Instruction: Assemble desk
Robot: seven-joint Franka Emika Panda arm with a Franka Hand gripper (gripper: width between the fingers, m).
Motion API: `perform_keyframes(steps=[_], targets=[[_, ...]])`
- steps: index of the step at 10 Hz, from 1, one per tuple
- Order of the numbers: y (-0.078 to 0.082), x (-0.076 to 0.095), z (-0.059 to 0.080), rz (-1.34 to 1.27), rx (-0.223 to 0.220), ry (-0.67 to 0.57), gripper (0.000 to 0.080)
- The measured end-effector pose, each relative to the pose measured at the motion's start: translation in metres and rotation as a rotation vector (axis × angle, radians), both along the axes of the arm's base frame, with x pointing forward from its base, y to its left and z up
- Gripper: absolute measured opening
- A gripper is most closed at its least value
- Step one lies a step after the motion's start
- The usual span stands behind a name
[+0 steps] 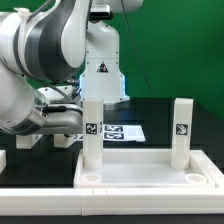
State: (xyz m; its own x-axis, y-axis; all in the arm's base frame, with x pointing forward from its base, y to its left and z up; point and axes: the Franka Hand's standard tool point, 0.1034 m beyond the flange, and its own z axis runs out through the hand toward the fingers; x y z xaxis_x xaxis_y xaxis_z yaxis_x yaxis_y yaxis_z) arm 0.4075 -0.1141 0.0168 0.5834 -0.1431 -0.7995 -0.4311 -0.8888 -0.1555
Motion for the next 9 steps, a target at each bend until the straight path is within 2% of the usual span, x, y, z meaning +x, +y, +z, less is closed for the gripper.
perform_keyframes(steps=[6,7,9], targets=[[-0.001,0.000,0.002,0.000,0.003,0.001,0.0288],[-0.004,0.004,0.012,-0.005,0.007,-0.001,0.0288],[-0.008,0.014,0.045,-0.012,0.011,-0.049,0.0288]])
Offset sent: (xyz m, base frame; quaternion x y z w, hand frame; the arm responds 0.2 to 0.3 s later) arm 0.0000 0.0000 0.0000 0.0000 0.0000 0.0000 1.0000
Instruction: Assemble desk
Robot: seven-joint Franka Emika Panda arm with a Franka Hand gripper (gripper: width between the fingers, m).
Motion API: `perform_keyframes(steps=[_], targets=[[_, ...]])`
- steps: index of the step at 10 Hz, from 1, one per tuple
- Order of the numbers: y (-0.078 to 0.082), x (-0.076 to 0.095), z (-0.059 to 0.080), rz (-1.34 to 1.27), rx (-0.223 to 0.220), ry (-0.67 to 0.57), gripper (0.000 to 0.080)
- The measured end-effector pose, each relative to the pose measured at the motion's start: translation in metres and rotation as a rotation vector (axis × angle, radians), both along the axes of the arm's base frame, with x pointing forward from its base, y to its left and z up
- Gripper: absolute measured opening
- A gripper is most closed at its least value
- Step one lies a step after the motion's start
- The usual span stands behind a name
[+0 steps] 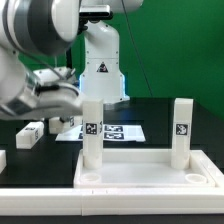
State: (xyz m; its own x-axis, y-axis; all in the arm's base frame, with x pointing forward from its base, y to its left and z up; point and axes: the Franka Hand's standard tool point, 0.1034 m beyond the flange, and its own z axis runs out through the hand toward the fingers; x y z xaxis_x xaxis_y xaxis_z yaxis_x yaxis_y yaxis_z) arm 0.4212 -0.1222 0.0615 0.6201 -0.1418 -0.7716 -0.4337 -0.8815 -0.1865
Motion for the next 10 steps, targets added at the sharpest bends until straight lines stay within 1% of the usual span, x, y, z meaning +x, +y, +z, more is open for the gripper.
perform_keyframes(steps=[1,2,3,4,5,6,7,8,9,10], targets=[[-0.002,0.002,0.017,0.000,0.005,-0.012,0.0288],[-0.003,0.006,0.030,-0.006,0.007,-0.031,0.0288],[-0.001,0.017,0.045,-0.003,-0.029,-0.127,0.0288],[0.007,0.019,0.063,-0.004,-0.047,-0.207,0.0288],[0.016,0.017,0.079,-0.015,-0.058,-0.241,0.0288],[0.029,0.028,0.090,-0.056,-0.098,-0.286,0.0288],[0.051,0.034,0.103,-0.080,-0.138,-0.351,0.0288],[0.078,0.043,0.116,-0.131,-0.196,-0.365,0.0288],[0.102,0.060,0.119,-0.138,-0.238,-0.404,0.0288],[0.114,0.073,0.113,-0.143,-0.275,-0.458,0.0288]])
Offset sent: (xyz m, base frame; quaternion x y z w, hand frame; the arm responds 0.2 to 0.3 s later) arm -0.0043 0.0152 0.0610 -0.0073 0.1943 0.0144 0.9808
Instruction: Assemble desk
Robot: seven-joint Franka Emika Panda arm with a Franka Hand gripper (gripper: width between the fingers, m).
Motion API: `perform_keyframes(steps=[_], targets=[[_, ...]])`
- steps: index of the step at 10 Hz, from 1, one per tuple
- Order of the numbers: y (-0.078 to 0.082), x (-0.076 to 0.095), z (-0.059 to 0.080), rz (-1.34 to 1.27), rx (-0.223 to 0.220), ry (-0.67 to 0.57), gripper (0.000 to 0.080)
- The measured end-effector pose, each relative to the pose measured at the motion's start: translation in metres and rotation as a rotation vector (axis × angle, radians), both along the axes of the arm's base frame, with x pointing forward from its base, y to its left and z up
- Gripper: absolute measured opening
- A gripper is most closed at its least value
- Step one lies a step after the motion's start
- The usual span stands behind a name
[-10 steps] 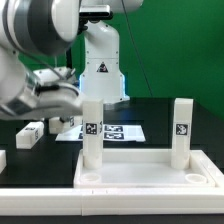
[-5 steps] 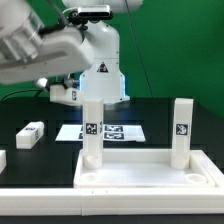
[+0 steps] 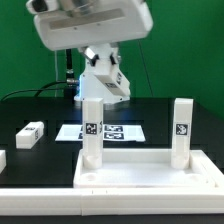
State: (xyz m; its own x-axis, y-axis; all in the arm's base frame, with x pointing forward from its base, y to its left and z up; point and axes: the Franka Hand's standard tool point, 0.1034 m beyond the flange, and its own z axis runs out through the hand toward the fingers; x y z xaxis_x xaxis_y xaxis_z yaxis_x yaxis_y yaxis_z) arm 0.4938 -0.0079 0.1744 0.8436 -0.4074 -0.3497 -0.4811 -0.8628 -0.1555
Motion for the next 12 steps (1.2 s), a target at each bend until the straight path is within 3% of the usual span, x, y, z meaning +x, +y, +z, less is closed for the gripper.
perform_keyframes(steps=[4,6,8,11,12], targets=[[0.001,0.011,0.001,-0.023,-0.100,-0.235,0.0288],[0.001,0.030,0.018,0.047,-0.186,-0.311,0.0288],[0.006,0.057,0.043,0.130,-0.360,-0.507,0.0288],[0.017,0.059,0.038,0.084,-0.394,-0.694,0.0288],[0.030,0.058,0.027,0.064,-0.389,-0.716,0.0288]])
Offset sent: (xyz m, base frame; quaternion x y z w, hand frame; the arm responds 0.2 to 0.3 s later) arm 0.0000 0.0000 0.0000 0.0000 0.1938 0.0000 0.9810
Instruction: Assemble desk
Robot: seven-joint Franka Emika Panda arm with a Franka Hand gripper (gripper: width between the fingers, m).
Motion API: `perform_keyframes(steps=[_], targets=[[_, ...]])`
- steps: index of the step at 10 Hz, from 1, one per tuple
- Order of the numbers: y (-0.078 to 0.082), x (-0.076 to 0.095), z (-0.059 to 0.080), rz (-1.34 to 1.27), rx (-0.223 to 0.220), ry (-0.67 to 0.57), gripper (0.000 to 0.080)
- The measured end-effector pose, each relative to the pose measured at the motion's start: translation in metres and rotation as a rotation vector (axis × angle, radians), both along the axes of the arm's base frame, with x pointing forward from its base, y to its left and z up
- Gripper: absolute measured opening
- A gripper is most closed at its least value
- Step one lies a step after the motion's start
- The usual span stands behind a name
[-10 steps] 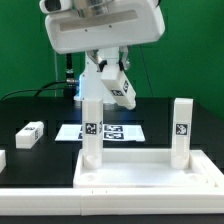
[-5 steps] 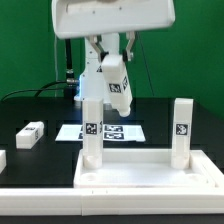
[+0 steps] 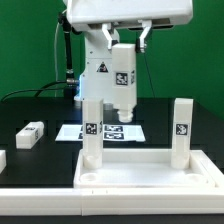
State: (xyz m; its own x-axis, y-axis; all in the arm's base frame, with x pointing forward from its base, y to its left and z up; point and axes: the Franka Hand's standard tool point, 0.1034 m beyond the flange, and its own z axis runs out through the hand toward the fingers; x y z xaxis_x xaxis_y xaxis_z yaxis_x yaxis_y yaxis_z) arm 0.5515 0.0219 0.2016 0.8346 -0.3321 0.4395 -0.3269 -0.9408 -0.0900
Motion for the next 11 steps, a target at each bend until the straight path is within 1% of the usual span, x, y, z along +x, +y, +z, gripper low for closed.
perform_keyframes(steps=[1,2,3,4,5,6,9,10,11], targets=[[0.009,0.013,-0.001,-0.026,0.027,0.022,0.0288],[0.019,0.034,0.006,-0.053,0.062,-0.001,0.0288],[0.036,0.050,0.006,-0.066,0.070,0.007,0.0288],[0.055,0.056,0.006,-0.059,0.042,0.073,0.0288],[0.067,0.057,0.006,-0.048,0.009,0.136,0.0288],[0.068,0.060,0.007,-0.037,0.022,0.118,0.0288],[0.070,0.059,0.005,-0.025,0.019,0.120,0.0288],[0.079,0.058,0.001,0.064,-0.026,0.068,0.0288],[0.088,0.056,-0.007,0.132,-0.049,0.032,0.0288]])
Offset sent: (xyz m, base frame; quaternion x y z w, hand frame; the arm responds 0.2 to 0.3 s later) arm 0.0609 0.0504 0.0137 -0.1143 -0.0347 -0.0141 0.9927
